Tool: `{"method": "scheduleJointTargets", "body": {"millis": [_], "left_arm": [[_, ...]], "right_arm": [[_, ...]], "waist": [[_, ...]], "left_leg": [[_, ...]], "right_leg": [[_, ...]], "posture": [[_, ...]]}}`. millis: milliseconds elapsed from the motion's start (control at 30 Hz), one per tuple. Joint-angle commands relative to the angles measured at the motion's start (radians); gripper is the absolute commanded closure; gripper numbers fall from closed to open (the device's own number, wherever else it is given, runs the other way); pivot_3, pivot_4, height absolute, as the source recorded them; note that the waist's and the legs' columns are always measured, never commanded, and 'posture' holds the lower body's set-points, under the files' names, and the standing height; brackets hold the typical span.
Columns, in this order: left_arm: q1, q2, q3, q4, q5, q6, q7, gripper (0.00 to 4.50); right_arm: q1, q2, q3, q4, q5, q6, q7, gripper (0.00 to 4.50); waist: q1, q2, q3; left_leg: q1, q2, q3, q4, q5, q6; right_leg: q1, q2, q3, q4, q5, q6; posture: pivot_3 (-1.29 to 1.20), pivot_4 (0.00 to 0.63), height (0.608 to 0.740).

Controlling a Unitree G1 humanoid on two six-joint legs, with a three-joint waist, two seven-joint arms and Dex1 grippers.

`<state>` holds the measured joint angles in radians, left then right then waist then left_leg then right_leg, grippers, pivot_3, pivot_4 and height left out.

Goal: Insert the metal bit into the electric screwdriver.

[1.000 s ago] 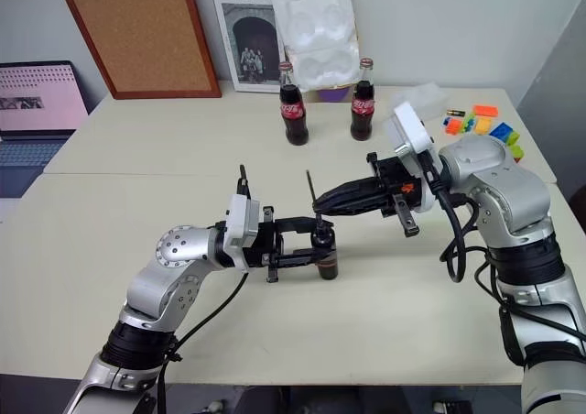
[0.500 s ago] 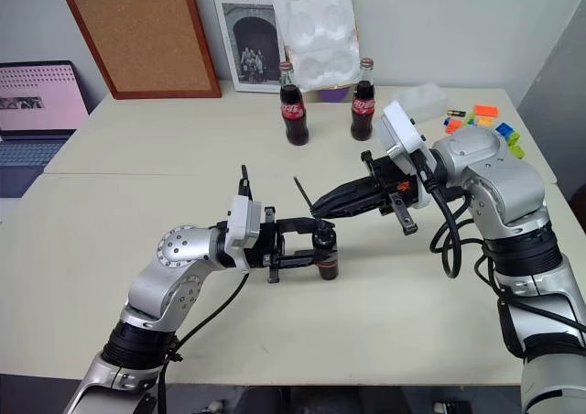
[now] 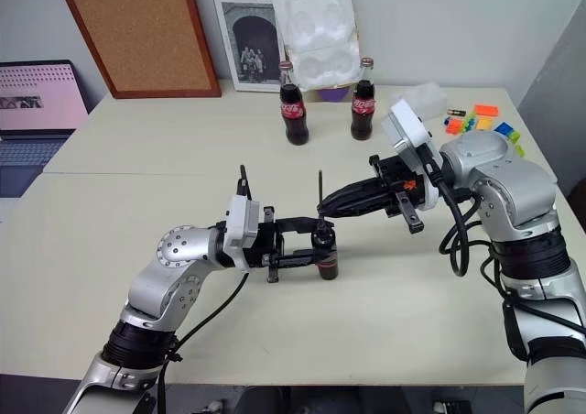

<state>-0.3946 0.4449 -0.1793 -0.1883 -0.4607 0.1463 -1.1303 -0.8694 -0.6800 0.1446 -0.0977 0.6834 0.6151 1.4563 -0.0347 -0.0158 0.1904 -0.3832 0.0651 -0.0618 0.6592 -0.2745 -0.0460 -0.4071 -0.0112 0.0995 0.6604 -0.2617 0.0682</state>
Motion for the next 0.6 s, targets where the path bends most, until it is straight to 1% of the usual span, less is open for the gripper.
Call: {"method": "scheduleJointTargets", "body": {"millis": [33, 400, 533, 600], "left_arm": [[0.002, 0.016, -0.001, -0.001, 0.003, 0.008, -0.016, 2.87], [-0.002, 0.01, -0.004, 0.003, 0.009, 0.004, -0.02, 2.87], [0.0, 0.007, -0.004, 0.004, 0.012, 0.002, -0.017, 2.87], [0.001, 0.007, -0.005, 0.002, 0.012, 0.002, -0.016, 2.87]], "right_arm": [[0.004, -0.015, -0.031, -0.048, 0.019, 0.012, 0.003, 4.5], [-0.017, -0.013, 0.029, -0.059, -0.062, 0.001, -0.017, 4.5], [-0.017, -0.04, 0.048, -0.082, -0.101, 0.017, -0.04, 4.5], [-0.022, -0.059, 0.06, -0.093, -0.099, 0.032, -0.013, 4.5]], "waist": [[0.0, 0.0, 0.0], [0.0, 0.0, 0.0], [0.001, 0.0, 0.0], [0.001, 0.0, 0.0]], "left_leg": [[0.0, 0.0, 0.0, 0.0, 0.0, 0.0], [0.0, 0.0, 0.0, 0.0, 0.0, 0.0], [0.0, 0.0, 0.0, 0.0, 0.0, 0.0], [0.0, 0.0, 0.0, 0.0, 0.0, 0.0]], "right_leg": [[0.0, 0.0, 0.0, 0.0, 0.0, 0.0], [0.0, 0.0, 0.0, -0.001, 0.0, 0.0], [0.0, 0.0, 0.0, -0.001, 0.0, 0.0], [0.0, 0.0, 0.0, -0.001, 0.0, 0.001]], "posture": [[0.0, 0.15, 0.74], [0.0, 0.15, 0.74], [0.0, 0.15, 0.74], [0.0, 0.15, 0.74]]}}
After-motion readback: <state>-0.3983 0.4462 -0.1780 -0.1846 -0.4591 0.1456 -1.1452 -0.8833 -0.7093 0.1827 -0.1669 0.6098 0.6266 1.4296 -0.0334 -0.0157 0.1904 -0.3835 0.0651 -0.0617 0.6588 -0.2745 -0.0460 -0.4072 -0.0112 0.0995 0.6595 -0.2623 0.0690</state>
